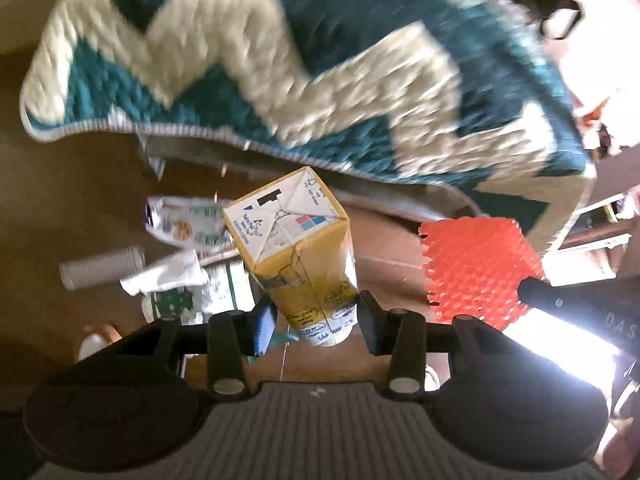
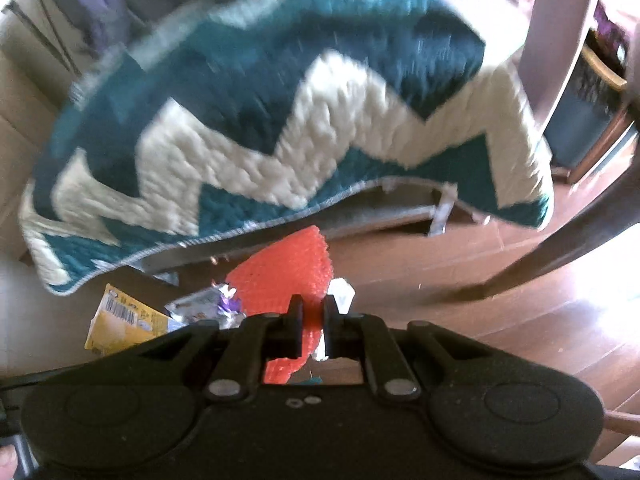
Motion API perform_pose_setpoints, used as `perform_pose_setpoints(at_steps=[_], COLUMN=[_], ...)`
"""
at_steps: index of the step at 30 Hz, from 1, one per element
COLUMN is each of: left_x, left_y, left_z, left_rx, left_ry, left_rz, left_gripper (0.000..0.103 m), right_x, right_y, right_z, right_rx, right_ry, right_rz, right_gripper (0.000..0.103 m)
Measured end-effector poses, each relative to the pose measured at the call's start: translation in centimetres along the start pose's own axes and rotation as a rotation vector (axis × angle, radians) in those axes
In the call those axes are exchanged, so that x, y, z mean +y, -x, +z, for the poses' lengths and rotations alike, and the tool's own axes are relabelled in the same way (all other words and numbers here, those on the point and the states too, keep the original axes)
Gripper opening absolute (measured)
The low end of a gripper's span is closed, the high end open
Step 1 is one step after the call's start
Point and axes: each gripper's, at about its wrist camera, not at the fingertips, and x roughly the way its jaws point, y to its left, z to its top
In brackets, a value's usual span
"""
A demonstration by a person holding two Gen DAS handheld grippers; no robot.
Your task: Collect trash
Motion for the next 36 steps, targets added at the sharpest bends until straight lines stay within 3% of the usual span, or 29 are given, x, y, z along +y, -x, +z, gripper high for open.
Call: perform_pose_setpoints(at_steps=[10, 21, 22, 23, 26, 31, 36], left_x=[-4.3, -8.8, -9.6, -10.2, -13.1, -15.2, -14.8], left_y=[11.3, 19.5, 20.4, 21.2, 23.7, 24.7, 20.5], left_z=[-1.6, -2.7, -2.6, -2.4, -1.6, 0.3, 0.5], left_rx=[-0.203, -0.313, -0.328, -0.337, -0.374, -0.398, -0.317], left_ry=[-0.084, -0.141, -0.152, -0.165, -0.222, -0.256, -0.298], left_rz=[-0.076, -0.207, -0.223, -0.245, -0.269, -0.29, -0.216], left_gripper=[0.041, 0.04, 0.032, 0.003, 0.002, 0.002, 0.003], right_x=[0.3, -2.6, -2.9, -3.3, -4.1, -6.3, -7.2], right_y=[13.4, 23.9, 25.0, 25.9, 28.9, 32.6, 29.6], right_z=[0.1, -0.2, 0.0, 0.2, 0.8, 1.7, 2.0], right_rx=[-0.221, -0.385, -0.401, -0.416, -0.473, -0.547, -0.513], right_ry=[0.158, 0.193, 0.193, 0.194, 0.204, 0.172, 0.132], right_rz=[0.027, 0.008, 0.001, -0.007, -0.034, -0.041, 0.014], right_gripper=[0.008, 0.008, 0.008, 0.008, 0.008, 0.008, 0.008])
